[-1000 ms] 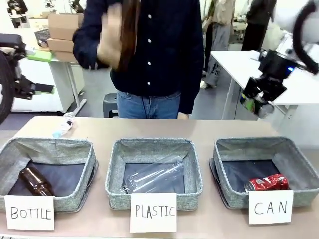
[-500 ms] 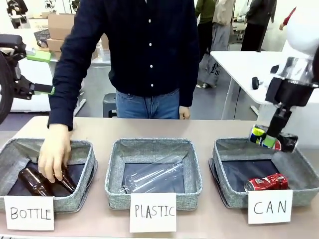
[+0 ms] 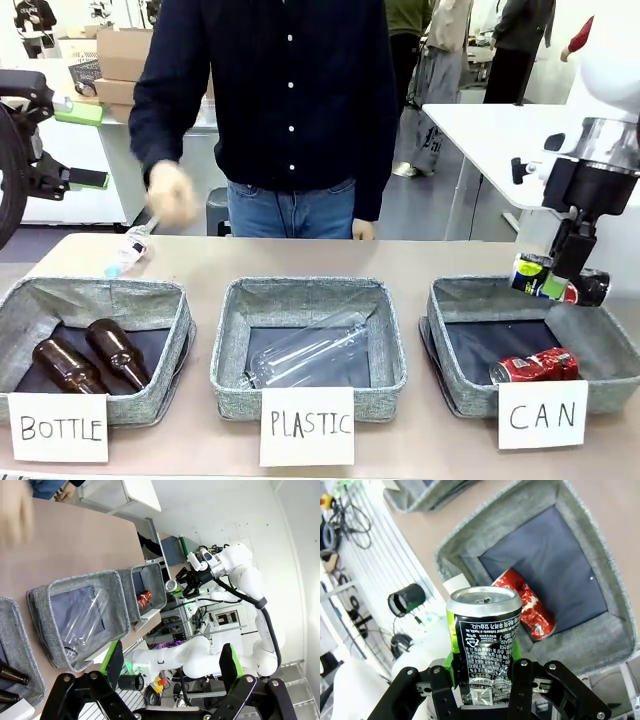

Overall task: Sort the can waste into the basket.
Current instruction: Pick up the can waste from the table and place it in the right Fabric basket.

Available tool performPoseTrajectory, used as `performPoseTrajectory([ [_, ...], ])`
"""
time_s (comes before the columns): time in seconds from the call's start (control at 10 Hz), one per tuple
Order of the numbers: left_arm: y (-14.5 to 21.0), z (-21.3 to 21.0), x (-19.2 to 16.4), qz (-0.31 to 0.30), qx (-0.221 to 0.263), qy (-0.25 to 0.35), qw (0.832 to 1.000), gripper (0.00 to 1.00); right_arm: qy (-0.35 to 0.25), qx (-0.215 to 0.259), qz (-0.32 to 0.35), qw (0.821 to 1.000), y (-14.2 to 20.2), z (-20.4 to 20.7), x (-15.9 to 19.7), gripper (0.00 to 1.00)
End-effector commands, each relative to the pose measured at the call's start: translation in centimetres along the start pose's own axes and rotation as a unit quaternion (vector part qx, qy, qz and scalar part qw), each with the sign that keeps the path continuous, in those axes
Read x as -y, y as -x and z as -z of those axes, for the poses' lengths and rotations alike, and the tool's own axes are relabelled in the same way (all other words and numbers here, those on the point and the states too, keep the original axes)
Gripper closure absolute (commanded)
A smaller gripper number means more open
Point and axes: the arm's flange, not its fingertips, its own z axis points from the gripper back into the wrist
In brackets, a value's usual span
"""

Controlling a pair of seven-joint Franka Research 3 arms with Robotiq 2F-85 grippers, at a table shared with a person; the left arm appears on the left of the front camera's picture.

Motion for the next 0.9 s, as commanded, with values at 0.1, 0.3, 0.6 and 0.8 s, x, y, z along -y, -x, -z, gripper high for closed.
performPoseTrajectory([
  [0.1, -0.13, -0.10, 0.08, 0.003, 0.003, 0.012, 1.000, 0.00, -0.001, -0.002, -0.004, 1.000, 0.45, -0.58, 0.66, 0.05],
  [0.3, -0.13, -0.10, 0.08, 0.003, 0.003, 0.012, 1.000, 0.00, 0.007, -0.003, 0.001, 1.000, 0.55, -0.52, 0.65, 0.00],
  [0.6, -0.13, -0.10, 0.08, 0.003, 0.003, 0.012, 1.000, 0.00, 0.011, 0.005, -0.004, 1.000, 0.76, -0.49, 0.71, 0.00],
  [0.8, -0.13, -0.10, 0.08, 0.003, 0.003, 0.012, 1.000, 0.00, 0.006, 0.009, -0.007, 1.000, 0.83, -0.49, 0.84, 0.00],
])
